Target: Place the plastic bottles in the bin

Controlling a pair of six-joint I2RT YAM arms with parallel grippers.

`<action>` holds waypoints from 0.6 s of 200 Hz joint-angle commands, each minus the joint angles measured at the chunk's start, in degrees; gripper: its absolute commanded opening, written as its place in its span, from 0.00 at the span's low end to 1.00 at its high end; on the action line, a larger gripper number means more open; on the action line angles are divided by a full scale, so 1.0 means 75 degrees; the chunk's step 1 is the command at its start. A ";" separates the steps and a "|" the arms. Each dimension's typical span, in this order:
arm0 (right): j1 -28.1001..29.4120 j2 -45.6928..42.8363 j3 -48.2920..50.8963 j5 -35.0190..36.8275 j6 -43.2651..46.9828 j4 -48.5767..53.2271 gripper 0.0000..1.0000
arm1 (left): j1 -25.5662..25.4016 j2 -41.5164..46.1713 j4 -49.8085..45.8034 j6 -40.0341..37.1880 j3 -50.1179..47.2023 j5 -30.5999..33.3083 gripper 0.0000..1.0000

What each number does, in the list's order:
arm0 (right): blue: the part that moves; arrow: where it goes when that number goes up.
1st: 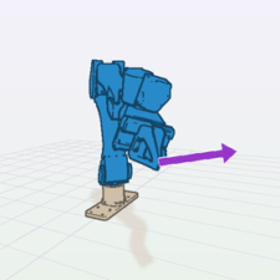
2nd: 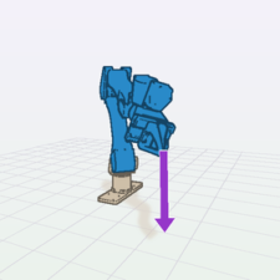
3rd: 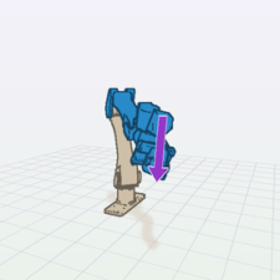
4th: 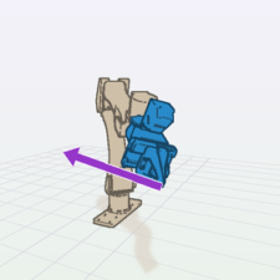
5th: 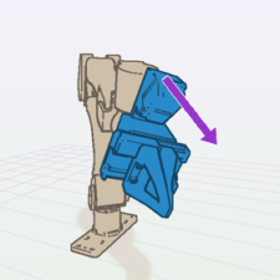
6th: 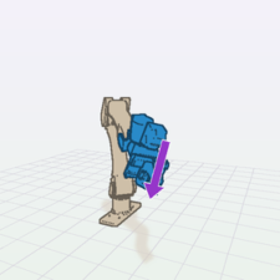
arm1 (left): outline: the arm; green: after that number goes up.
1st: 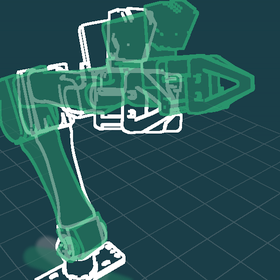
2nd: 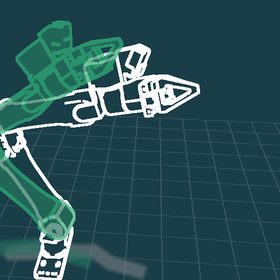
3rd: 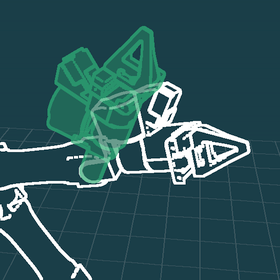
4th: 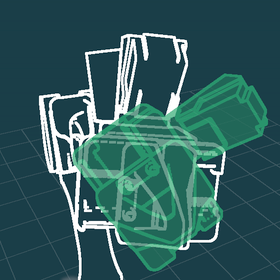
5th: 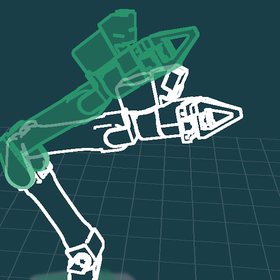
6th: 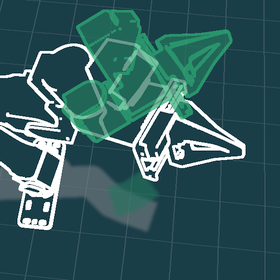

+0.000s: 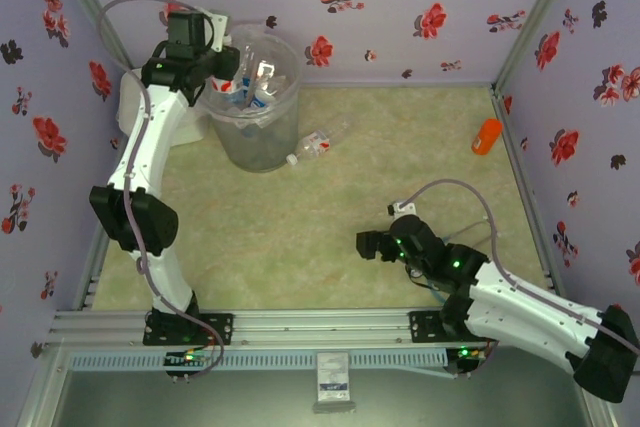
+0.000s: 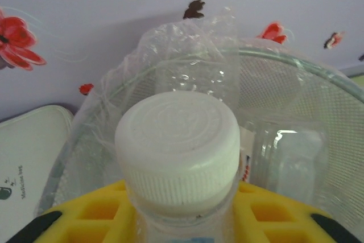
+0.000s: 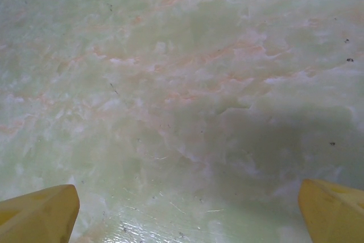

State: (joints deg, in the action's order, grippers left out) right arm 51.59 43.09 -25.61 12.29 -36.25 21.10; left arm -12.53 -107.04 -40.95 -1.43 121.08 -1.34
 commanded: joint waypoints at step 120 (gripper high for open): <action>-0.1407 0.2806 -0.2302 -0.0073 -0.1036 -0.1138 0.96 | -0.0195 -0.0514 -0.2929 0.0161 0.2581 0.0260 0.67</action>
State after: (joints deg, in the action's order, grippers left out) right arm 43.66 60.88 -39.42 12.03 -39.64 14.74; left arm -13.02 -113.67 -63.96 -0.67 142.87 -2.55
